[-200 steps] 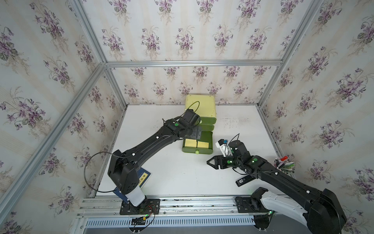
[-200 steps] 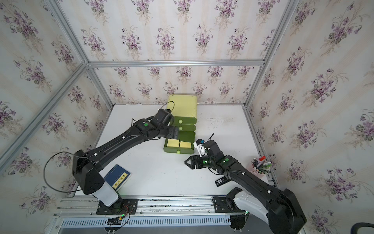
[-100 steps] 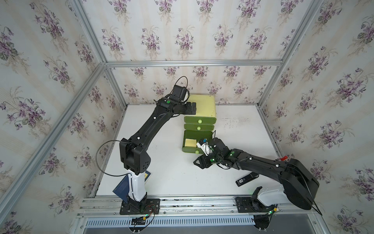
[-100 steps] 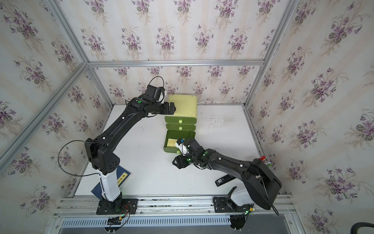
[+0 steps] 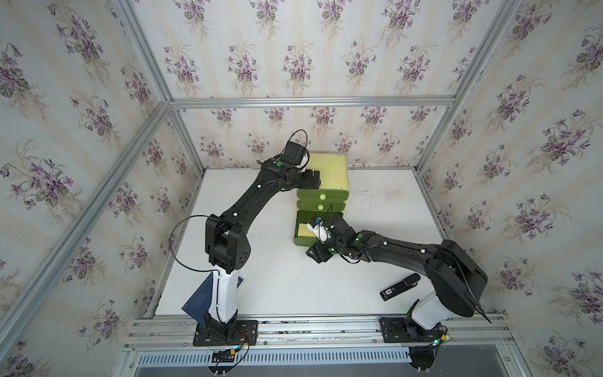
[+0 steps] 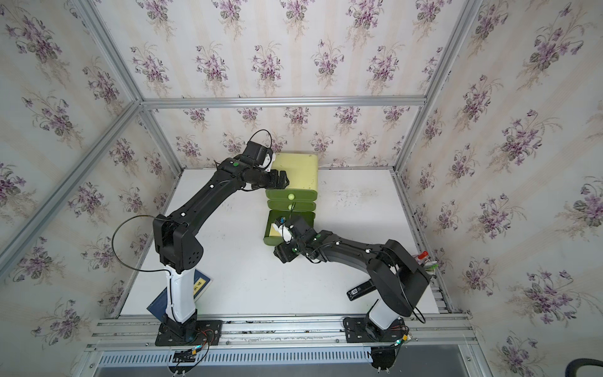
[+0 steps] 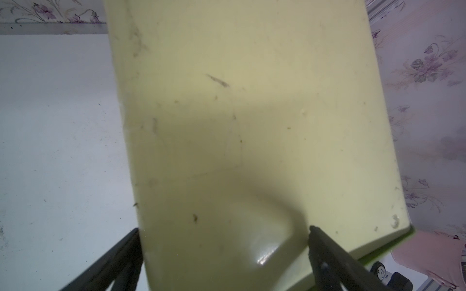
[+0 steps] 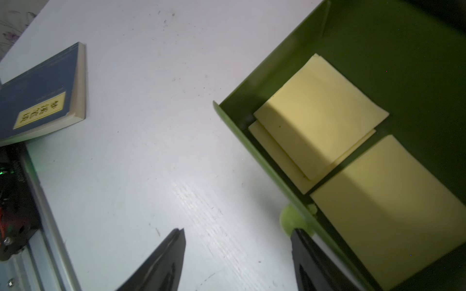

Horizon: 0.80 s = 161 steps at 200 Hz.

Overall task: Please put the sticky notes in the drawer by color
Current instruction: Close the drawer in the storage box.

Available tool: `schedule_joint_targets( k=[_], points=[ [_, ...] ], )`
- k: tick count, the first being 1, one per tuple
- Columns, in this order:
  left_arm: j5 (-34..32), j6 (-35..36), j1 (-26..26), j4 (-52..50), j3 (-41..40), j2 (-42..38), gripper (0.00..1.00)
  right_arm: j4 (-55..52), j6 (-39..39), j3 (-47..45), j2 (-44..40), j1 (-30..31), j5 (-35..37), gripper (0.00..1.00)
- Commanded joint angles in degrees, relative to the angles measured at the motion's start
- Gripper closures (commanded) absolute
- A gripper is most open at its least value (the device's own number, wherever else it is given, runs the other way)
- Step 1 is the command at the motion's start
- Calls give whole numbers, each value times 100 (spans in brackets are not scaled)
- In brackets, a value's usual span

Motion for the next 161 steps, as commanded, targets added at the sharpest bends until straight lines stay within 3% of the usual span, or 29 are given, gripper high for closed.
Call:
schedule_joint_targets(
  k=[1, 43, 87, 161],
  points=[
    [-9, -20, -6, -109, -247, -4, 3, -172, -262, 283, 206, 0, 691, 28],
    [134, -41, -4, -44, -327, -1, 3, 29, -660, 922, 757, -8, 1861, 24],
    [39, 12, 4, -84, -355, -114, 3, 353, -1172, 1572, 1669, -70, 2524, 23],
    [75, -132, 22, -275, -277, -260, 2, 744, -1125, 1857, 1977, -76, 3052, 21]
  ],
)
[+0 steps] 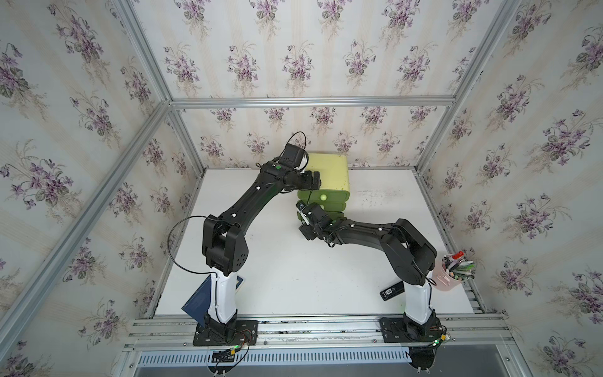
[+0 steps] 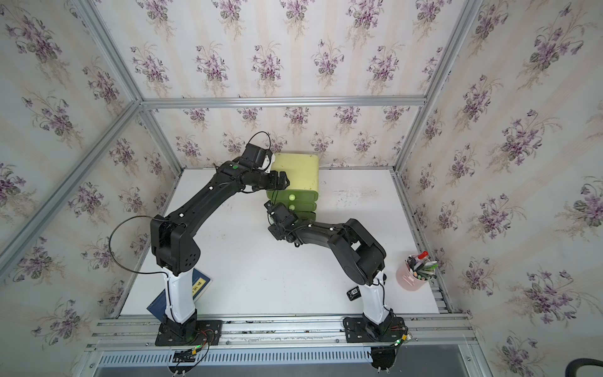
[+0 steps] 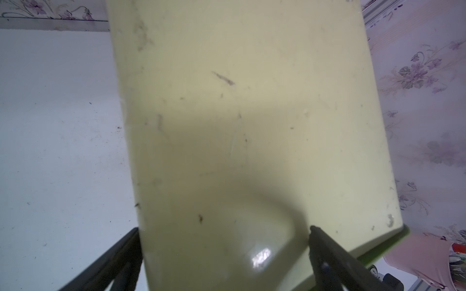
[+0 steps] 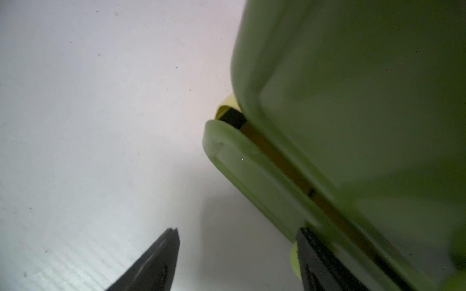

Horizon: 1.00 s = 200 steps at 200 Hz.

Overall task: Please put the sticky notes in the drawer by color
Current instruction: Close the drawer in the storage box, then reset both arms

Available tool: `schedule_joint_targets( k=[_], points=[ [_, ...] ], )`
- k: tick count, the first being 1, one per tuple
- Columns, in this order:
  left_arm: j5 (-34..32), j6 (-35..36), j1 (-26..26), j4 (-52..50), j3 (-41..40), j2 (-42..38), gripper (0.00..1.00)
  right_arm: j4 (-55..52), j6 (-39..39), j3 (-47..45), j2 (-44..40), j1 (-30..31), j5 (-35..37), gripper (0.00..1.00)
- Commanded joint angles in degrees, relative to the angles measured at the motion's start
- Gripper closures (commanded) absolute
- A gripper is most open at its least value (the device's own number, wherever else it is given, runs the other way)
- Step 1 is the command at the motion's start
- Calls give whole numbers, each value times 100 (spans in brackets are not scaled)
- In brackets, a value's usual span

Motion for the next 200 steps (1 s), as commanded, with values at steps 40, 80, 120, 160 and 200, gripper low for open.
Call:
schedule_joint_targets(
  k=[40, 80, 120, 160, 200],
  points=[
    [-411, -20, -2, -932, 68, -562, 0, 332, 183, -117, -554, -38, -514, 20],
    [-1215, 396, -3, -206, -1652, -2684, 0, 1186, 576, -1619, -2664, -46, -796, 14],
    [-3150, 2348, 48, 2628, -5766, -5727, 0, 1711, -126, -3360, -4734, -701, -450, 0],
    [-3299, 2896, 1023, 5689, -9314, -6804, 0, 2485, 718, -4608, -5384, -3984, -2746, 0],
    [-3055, 2625, 1825, 7321, -9946, -5664, 0, 4210, 646, -5166, -4602, -4192, -2228, 0]
  ],
)
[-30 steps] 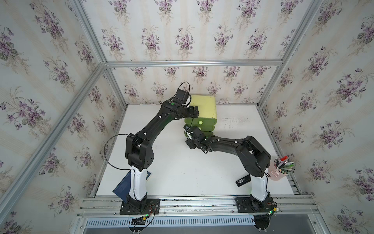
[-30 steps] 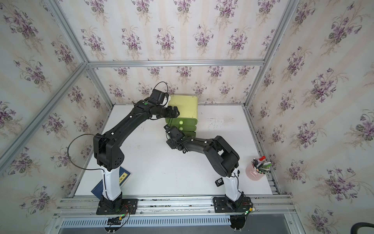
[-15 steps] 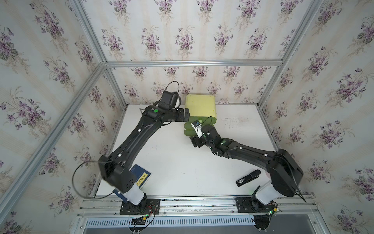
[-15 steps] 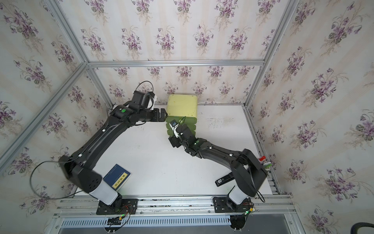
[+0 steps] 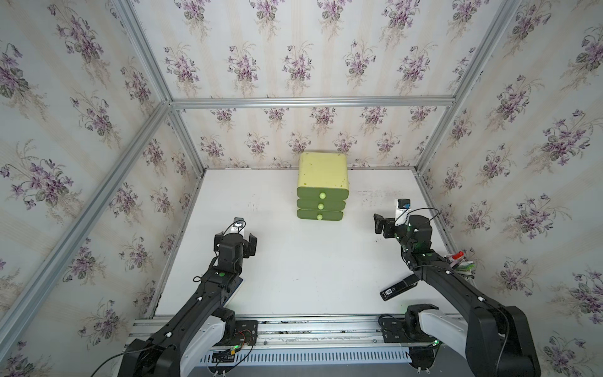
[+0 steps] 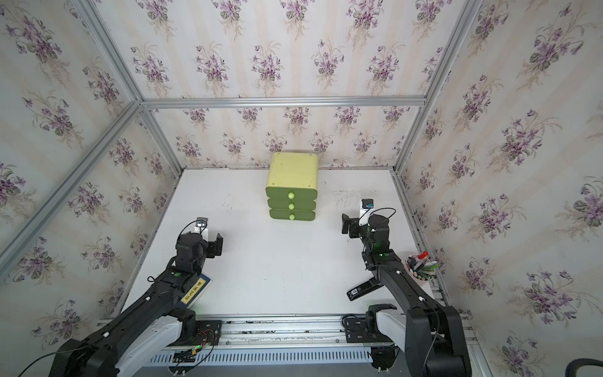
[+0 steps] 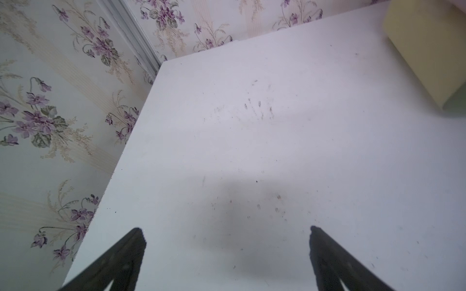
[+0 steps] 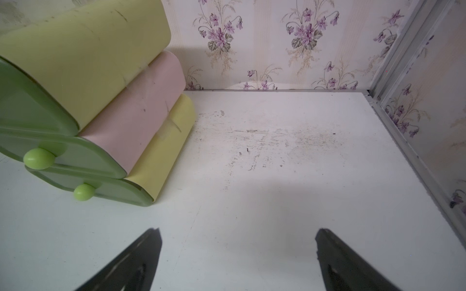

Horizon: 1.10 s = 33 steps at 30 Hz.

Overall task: Please put the sticky notes in the drawer by color
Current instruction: Reset both arms

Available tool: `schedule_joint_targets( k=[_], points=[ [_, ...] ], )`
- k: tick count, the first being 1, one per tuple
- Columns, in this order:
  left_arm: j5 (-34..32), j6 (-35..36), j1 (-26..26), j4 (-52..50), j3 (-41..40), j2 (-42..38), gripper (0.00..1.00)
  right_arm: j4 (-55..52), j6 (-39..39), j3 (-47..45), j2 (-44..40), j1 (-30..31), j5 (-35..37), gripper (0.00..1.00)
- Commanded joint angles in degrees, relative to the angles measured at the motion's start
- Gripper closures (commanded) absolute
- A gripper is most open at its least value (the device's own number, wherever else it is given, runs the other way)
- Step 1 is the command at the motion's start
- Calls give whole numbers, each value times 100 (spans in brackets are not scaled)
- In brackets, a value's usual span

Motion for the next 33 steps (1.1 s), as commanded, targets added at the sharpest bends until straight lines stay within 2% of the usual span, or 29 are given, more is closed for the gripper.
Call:
schedule_joint_targets(
  k=[1, 5, 7, 11, 13, 15, 17, 18, 19, 20, 22, 23, 25, 33],
  points=[
    [80, -56, 335, 1767, -168, 590, 0, 1569, 43, -328, 338, -38, 29, 0],
    [821, -104, 798, 2424, 12, 1290, 0, 3509, -326, -1131, 642, -42, 461, 0],
    [1111, -206, 1080, 2491, 194, 1624, 0, 3803, -411, -1225, 753, -40, 520, 0],
    [1568, -467, 1434, 3362, 201, 2538, 0, 3932, -386, -1131, 1222, -42, 556, 0],
    [1834, -310, 1434, 3424, 430, 3028, 0, 4455, -385, -1236, 1665, -42, 594, 0],
    [2061, -222, 1422, 2620, 832, 3033, 0, 4946, -311, -1343, 2020, -40, 836, 0],
    [2042, -170, 1377, 2659, 885, 3110, 0, 5267, -186, -1230, 2406, -49, 1155, 0],
    [2025, -168, 1373, 2549, 916, 3096, 0, 4760, -9, -1138, 2282, -58, 1540, 0],
    [2008, -149, 1360, 2665, 892, 3141, 0, 4682, 132, -1054, 2294, -120, 1581, 0],
    [1998, -167, 1355, 2519, 940, 3117, 0, 4946, 134, -1101, 2394, -178, 1538, 0],
    [1917, -141, 1320, 2546, 952, 3128, 0, 4633, 177, -1045, 2274, -181, 1536, 0],
    [1866, -132, 1290, 2526, 956, 3129, 0, 4907, 145, -1119, 2334, -181, 1537, 0],
    [1800, -115, 1250, 2516, 956, 3117, 0, 4646, 173, -1073, 2256, -187, 1548, 0],
    [1724, -19, 1179, 2463, 991, 3132, 0, 4759, 160, -1073, 2322, -189, 1523, 0]
  ],
)
